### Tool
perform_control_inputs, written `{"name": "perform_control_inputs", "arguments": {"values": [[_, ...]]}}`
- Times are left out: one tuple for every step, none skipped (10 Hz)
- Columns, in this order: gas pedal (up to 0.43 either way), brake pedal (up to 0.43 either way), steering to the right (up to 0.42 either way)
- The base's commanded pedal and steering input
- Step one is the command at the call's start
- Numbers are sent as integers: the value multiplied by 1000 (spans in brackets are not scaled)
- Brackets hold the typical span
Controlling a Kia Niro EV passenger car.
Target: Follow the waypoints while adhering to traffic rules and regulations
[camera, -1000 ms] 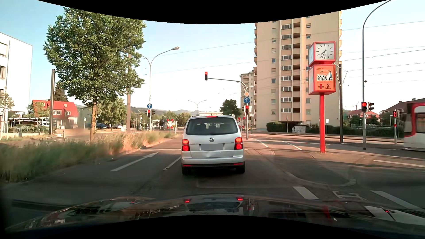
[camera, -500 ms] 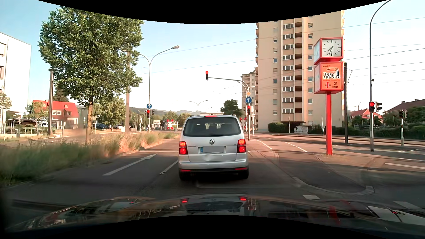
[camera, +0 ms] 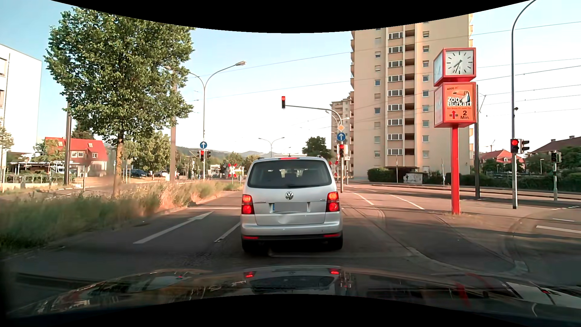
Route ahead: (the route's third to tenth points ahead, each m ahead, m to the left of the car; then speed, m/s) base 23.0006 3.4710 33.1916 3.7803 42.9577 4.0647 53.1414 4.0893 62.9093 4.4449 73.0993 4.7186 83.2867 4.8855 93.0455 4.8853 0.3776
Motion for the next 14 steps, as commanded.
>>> {"name": "perform_control_inputs", "arguments": {"values": [[0, 159, 7], [0, 159, 9], [0, 159, 11], [0, 165, 11], [0, 171, 11], [0, 177, 11], [0, 177, 11], [0, 177, 11], [0, 177, 11], [0, 183, 11], [0, 183, 11], [0, 183, 11], [0, 183, 11], [0, 183, 11]]}}
